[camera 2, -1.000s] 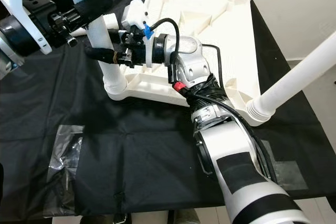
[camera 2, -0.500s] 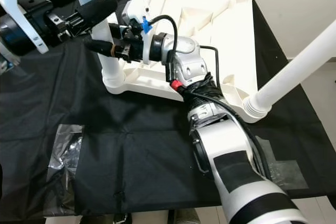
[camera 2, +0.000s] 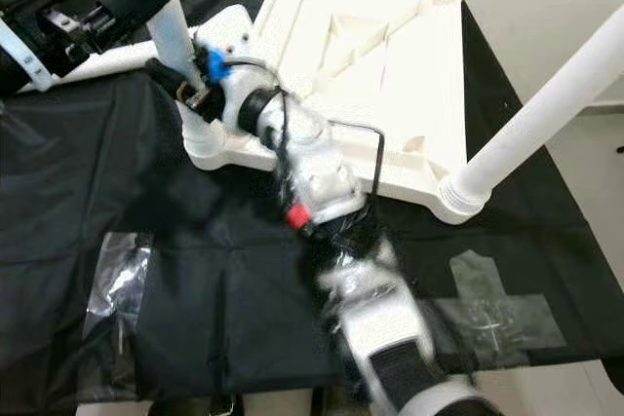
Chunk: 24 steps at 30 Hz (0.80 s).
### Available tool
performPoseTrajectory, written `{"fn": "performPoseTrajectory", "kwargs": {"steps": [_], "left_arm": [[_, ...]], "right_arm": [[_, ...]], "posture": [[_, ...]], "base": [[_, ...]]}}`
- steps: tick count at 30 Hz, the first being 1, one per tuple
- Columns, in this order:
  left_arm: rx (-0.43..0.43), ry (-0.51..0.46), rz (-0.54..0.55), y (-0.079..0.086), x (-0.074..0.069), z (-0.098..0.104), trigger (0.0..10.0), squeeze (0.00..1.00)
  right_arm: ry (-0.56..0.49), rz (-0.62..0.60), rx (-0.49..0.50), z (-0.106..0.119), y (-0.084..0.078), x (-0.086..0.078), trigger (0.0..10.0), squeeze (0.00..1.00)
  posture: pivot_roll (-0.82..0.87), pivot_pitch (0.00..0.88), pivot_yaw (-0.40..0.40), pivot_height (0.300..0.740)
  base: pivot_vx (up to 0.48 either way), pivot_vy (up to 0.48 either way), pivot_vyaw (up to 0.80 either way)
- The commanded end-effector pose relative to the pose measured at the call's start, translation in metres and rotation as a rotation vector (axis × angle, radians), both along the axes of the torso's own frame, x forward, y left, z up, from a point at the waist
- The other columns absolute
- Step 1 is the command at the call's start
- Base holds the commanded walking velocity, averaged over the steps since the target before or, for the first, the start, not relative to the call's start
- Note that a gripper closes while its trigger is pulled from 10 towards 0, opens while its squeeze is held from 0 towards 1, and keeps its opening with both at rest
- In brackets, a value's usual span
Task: Building children table
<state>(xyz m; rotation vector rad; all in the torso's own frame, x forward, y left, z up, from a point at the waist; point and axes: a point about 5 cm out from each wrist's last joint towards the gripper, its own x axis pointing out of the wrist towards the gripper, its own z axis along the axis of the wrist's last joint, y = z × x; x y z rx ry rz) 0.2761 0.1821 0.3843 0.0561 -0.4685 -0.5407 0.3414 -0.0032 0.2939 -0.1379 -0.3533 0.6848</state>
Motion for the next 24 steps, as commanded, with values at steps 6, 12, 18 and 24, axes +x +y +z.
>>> {"fn": "performPoseTrajectory", "kwargs": {"steps": [6,12,18,24], "left_arm": [[-0.003,-0.018,-0.014,-0.003,-0.002,0.001,10.0,1.00],[-0.008,-0.017,-0.015,-0.003,-0.002,0.000,10.0,1.00],[-0.011,-0.014,-0.014,-0.002,-0.002,-0.003,10.0,1.00],[-0.025,-0.002,0.002,0.003,0.000,-0.009,10.0,1.00]], "right_arm": [[0.186,-0.263,0.024,-0.054,-0.011,0.003,0.0,0.00],[0.220,-0.315,0.028,-0.059,-0.008,-0.005,0.0,0.00],[0.218,-0.286,0.009,-0.053,-0.003,-0.009,10.0,0.00],[0.163,-0.268,0.052,-0.039,-0.009,-0.015,10.0,1.00]], "posture": [[0.07,0.297,-0.034,0.740],[0.07,0.290,-0.033,0.740],[0.06,0.284,-0.032,0.740],[0.05,0.272,-0.033,0.740]], "base": [[0.000,0.000,0.00],[0.000,0.000,0.00],[0.000,0.000,0.00],[0.000,0.000,0.00]]}}
